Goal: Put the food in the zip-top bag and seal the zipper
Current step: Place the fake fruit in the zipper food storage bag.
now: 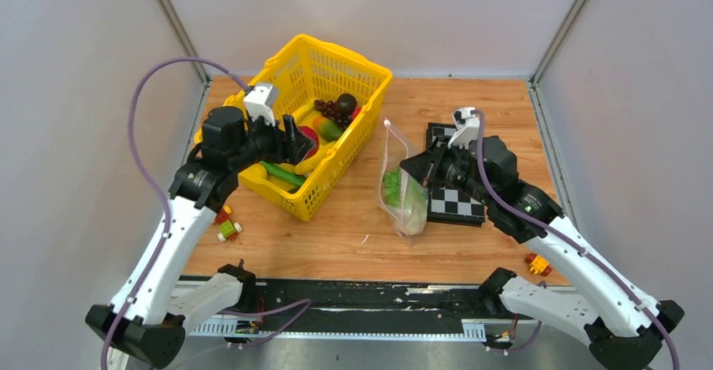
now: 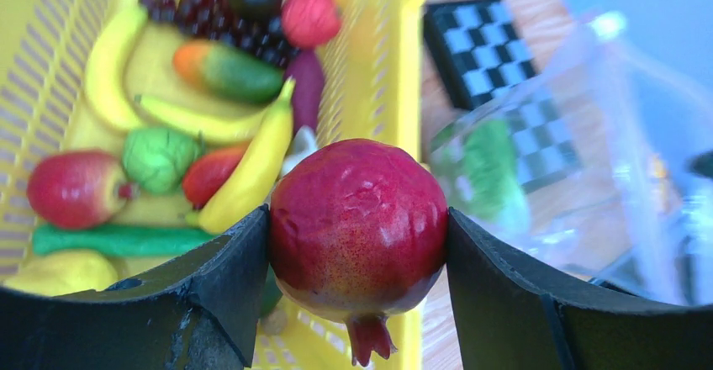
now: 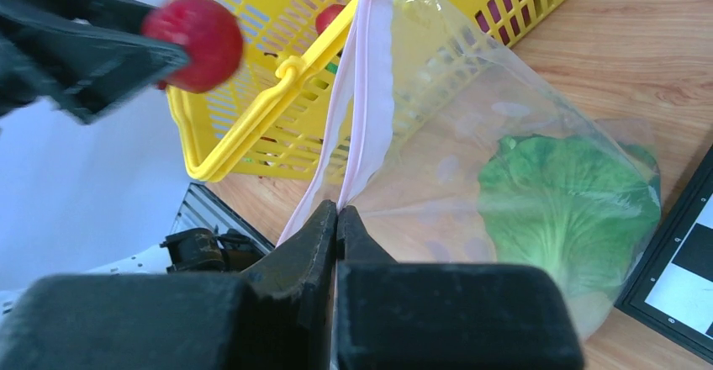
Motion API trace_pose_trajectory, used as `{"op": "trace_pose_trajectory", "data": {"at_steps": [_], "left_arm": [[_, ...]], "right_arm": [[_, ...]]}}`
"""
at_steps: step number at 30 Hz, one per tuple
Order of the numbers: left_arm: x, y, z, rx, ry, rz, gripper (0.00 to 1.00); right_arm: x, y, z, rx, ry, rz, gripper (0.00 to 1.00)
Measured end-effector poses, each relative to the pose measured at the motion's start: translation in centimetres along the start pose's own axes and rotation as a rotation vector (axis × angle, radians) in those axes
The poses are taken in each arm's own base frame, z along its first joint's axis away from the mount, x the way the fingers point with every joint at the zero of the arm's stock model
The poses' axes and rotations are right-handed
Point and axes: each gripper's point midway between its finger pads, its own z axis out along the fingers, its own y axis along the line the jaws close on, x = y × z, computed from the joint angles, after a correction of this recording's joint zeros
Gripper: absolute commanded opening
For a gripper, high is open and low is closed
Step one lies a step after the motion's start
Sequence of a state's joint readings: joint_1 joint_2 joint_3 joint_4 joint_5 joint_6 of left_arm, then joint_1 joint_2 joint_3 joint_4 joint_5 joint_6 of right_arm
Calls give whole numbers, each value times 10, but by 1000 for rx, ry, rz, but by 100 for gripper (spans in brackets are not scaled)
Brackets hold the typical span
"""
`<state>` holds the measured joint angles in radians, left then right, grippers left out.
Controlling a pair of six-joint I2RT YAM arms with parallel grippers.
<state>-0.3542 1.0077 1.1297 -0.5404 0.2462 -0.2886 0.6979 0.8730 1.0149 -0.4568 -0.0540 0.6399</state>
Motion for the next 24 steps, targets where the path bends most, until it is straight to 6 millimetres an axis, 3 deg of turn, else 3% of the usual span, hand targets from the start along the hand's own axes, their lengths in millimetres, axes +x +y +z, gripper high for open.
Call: {"op": "trace_pose_trajectory", "data": {"at_steps": [2,5,14,19,24], "left_arm": [[-21,-15,-17,46,-73,9,27],[-38,-34,-37,114,-140,9,27],[-56,-93,-69,393,-214,-22,28],[-48,-138,-81,577,-208,-17,29],[-19,-175,-75,710,-136,-17,29]], "right_arm": [[1,4,4,17,13,-17,0],[3,13,11,29,20,-45,0],[17,22,34,58,64,-89,0],[20,23,39,61,63,-94,0],[13,21,37,77,30,-91,0]]}}
